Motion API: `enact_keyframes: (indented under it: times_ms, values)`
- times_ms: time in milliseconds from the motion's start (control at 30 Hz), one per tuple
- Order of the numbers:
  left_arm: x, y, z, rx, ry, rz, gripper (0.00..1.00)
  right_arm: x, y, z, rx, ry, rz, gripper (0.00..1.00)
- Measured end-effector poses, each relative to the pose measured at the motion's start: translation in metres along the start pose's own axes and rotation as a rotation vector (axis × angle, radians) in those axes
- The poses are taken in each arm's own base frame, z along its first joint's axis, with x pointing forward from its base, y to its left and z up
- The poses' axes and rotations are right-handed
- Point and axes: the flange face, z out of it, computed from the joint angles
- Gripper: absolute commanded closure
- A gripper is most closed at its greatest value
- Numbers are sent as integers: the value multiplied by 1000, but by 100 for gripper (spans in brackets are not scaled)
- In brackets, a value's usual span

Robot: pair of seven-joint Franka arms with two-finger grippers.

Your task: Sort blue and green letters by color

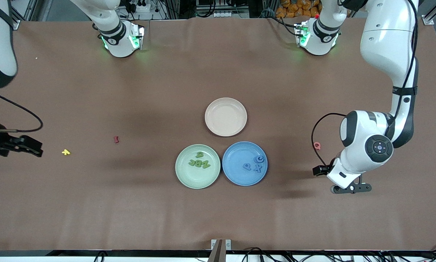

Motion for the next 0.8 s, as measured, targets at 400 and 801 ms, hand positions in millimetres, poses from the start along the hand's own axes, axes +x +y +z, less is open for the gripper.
enact_keyframes:
  times_ms: [400, 801]
  values:
    - [7, -37, -36, -6, 33, 5, 0, -16, 27, -28, 36, -5, -3, 0]
    - [-30, -56, -157, -9, -61, 44, 0, -30, 38, -44, 25, -31, -11, 0]
